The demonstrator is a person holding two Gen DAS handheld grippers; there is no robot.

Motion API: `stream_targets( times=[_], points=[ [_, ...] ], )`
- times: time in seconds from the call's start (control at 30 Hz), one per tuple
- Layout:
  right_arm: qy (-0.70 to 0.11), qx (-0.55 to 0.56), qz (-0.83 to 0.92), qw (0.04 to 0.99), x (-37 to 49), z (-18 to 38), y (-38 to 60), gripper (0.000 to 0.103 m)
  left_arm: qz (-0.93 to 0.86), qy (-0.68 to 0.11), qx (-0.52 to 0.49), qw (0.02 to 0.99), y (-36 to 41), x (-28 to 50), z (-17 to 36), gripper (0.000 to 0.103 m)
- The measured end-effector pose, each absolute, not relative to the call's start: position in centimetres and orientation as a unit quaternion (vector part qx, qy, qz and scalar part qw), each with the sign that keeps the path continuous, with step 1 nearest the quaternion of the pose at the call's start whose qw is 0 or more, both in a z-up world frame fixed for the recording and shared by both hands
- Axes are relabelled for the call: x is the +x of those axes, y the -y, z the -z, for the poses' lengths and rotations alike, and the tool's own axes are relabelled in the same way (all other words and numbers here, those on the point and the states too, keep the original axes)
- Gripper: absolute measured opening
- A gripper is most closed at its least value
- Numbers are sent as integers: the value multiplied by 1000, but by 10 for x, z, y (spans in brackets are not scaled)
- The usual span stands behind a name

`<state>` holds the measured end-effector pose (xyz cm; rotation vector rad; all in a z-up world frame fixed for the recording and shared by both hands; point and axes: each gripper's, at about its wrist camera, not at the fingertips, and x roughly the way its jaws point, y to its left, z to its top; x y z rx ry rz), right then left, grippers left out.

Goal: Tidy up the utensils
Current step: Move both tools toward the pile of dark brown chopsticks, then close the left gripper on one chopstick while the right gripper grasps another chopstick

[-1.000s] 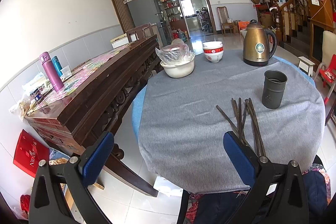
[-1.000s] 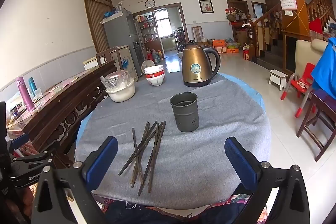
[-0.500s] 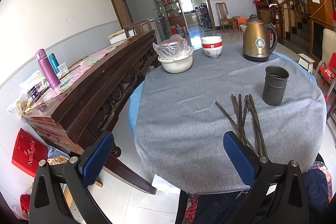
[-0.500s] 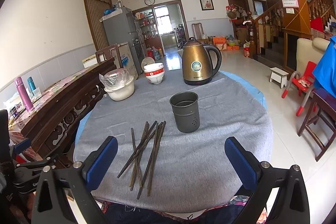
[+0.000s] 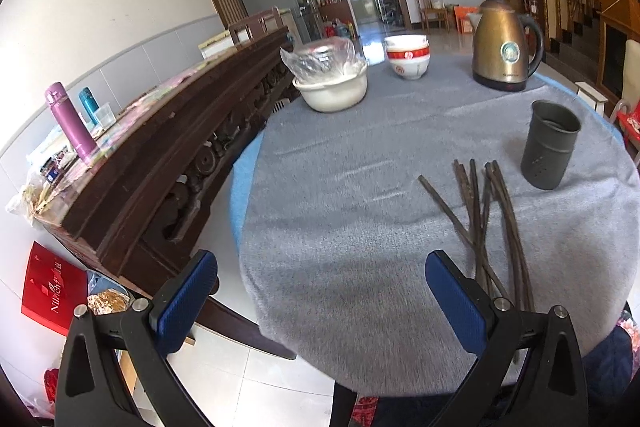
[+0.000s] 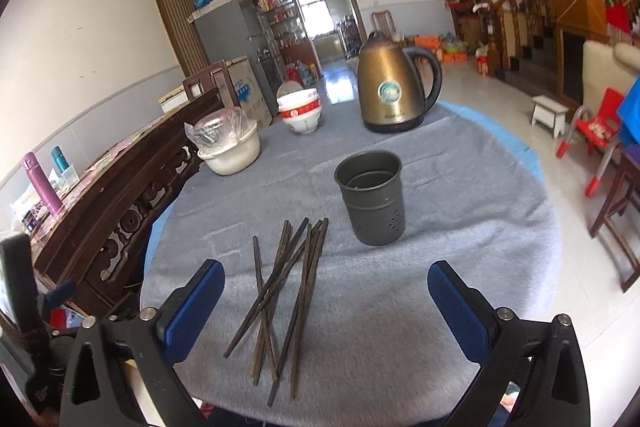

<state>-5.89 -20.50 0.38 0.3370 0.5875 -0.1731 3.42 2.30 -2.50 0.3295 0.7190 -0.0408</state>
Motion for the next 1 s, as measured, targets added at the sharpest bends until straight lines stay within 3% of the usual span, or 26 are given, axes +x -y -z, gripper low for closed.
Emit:
stream_targets(
  times=[0.1, 0.17, 0.27, 0.43, 0.53, 0.73, 1.0],
  points=[
    [-311, 162, 77, 933, -34, 7, 213, 92, 25, -373, 155, 915, -20, 57, 38, 103],
    [-321, 178, 64, 928, -16, 14, 219, 73, 38, -395, 145, 906, -17, 75, 47, 103],
    [-347, 207, 48, 913, 15, 30, 233, 56, 77, -443, 118, 885, -13, 105, 63, 103],
    [-395, 203, 42, 895, 57, 58, 238, 39, 114, -508, 71, 851, -4, 155, 87, 103],
    [-417, 201, 28, 886, 78, 70, 229, 39, 128, -530, 54, 836, 5, 180, 96, 102],
    [-467, 182, 16, 865, 110, 95, 212, 39, 146, -595, 9, 790, 19, 219, 119, 72],
    [-516, 157, 44, 841, 136, 121, 208, 36, 156, -621, -9, 768, 39, 239, 134, 67]
  ],
)
